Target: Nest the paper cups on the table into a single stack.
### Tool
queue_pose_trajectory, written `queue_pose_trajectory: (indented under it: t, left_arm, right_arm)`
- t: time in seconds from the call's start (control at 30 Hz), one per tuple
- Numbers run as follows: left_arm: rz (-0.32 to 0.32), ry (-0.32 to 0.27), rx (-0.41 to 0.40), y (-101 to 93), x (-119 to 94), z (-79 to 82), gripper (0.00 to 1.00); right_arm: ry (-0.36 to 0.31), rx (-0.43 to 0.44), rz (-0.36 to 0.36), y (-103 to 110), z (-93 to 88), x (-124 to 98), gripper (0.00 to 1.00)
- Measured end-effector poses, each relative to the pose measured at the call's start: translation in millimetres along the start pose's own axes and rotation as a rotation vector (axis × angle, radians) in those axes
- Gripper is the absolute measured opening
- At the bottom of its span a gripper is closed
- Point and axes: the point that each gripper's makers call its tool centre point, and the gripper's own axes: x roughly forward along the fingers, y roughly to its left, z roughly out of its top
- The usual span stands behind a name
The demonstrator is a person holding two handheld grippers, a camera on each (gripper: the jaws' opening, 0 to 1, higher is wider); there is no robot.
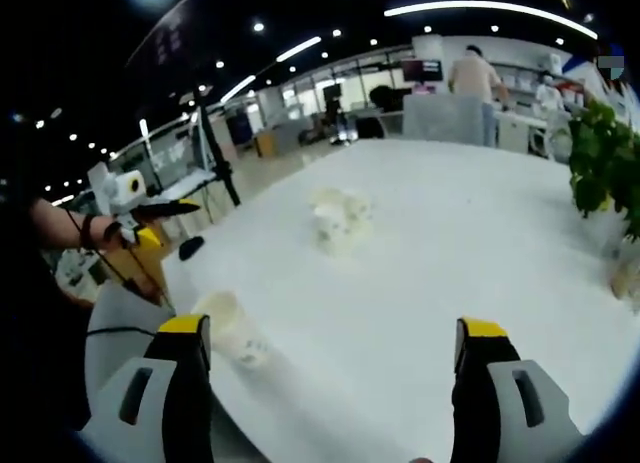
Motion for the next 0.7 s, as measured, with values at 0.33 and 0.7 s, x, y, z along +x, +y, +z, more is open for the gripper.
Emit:
queue_pose_trajectory:
  t: [0.33,0.7]
  left_arm:
    - [0.003,-0.002,-0.001,6.1,3.2,2.2,0.93]
    - [0.005,-0.006,0.000,12.9,13.9,3.9,0.93]
  right_arm:
    - [-0.010,0.004,0.005,5.6,1.3,2.1,1.00]
    - [-0.013,0.013,0.002,7.3,1.0,1.8,1.00]
